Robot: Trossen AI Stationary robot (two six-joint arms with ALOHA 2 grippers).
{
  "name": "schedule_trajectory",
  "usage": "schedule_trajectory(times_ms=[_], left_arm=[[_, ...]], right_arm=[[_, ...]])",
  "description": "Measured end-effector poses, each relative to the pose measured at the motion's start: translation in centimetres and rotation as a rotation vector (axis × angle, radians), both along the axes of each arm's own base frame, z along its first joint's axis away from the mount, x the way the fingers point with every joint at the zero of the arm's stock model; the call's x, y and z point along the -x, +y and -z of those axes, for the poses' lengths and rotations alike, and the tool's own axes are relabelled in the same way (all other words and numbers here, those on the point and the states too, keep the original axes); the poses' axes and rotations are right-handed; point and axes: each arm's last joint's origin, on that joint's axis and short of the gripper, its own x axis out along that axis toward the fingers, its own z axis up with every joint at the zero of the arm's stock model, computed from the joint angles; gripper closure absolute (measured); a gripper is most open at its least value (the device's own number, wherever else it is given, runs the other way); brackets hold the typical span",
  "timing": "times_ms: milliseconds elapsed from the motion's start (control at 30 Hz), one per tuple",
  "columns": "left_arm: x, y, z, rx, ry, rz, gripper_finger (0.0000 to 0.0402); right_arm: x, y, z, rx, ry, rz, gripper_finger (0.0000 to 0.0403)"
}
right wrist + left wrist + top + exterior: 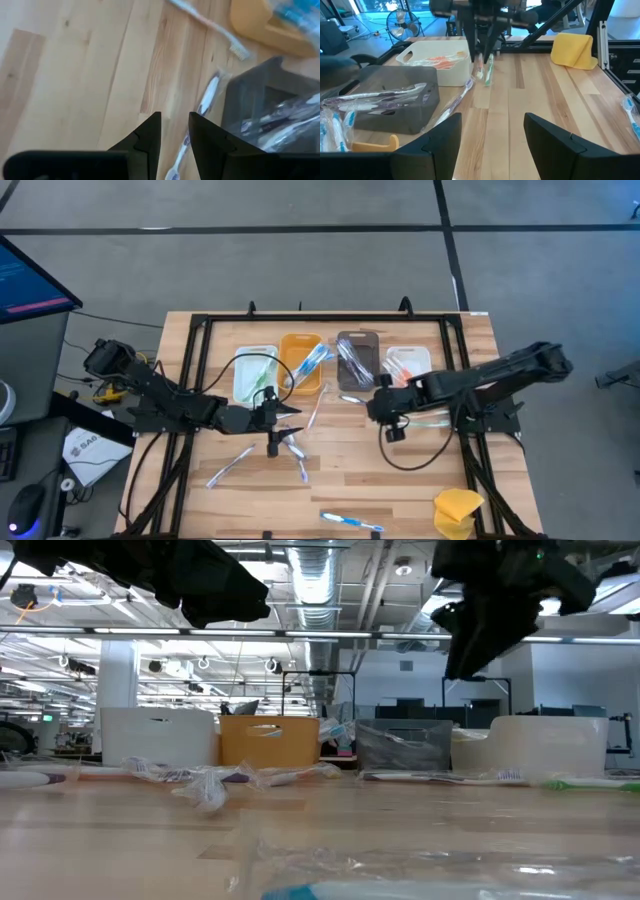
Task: Pick & Place Toothbrushes
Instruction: Put the purple toothbrush into the black transparent bin
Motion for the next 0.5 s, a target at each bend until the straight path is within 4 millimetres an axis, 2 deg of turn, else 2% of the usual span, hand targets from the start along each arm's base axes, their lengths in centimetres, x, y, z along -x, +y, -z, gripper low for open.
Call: schedule_trajectory(times_ms=[300, 500], left_arm=[[0.0, 0.0, 0.0, -0.002, 0.004, 0.000, 0.0192], [0.0, 0.0, 0.1, -0.003, 0.006, 0.000, 0.0192]], right_arm=[[-1.7, 0.1, 2.8, -0.042, 0.069, 0.117, 0.0310], [-1.9, 0.0, 3.2, -0.068, 0.074, 0.176, 0.0310]])
